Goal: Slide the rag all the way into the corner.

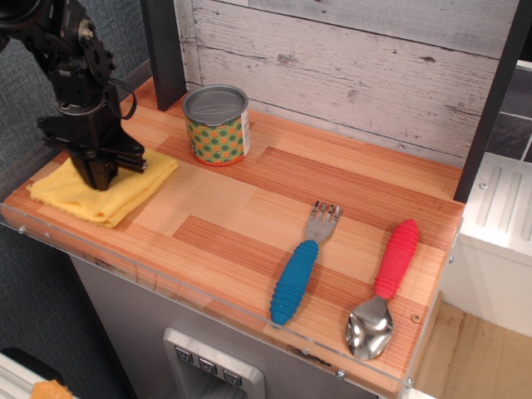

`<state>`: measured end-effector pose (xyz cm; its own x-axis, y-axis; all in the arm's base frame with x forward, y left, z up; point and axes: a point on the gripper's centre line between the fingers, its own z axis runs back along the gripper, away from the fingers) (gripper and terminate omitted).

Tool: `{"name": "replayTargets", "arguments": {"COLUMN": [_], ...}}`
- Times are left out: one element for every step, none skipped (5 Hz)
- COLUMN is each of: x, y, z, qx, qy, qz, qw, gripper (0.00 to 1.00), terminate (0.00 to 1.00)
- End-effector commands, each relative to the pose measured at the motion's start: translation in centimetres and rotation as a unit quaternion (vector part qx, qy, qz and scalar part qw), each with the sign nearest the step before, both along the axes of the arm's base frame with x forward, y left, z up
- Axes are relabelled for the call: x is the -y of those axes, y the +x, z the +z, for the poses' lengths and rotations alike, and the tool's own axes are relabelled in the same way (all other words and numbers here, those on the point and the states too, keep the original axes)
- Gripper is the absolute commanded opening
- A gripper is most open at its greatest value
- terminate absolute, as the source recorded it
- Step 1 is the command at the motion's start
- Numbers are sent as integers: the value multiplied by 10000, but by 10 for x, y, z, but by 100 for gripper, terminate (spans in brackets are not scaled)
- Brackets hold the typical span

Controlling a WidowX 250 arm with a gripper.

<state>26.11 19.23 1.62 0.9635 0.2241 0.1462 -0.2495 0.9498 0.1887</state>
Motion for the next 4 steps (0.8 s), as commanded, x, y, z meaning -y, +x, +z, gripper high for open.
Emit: {"name": "replayTargets", "arguments": {"x": [-8,-6,-2,-3], "y": [14,14,13,8], "z": [33,46,62,77], "qx": [656,793,786,624], "qy": [300,284,541,939], "qz": [-119,-160,-154,38], "qw": [9973,9963,9953,9936], "gripper": [100,100,100,100], "terminate": [0,0,0,0]}}
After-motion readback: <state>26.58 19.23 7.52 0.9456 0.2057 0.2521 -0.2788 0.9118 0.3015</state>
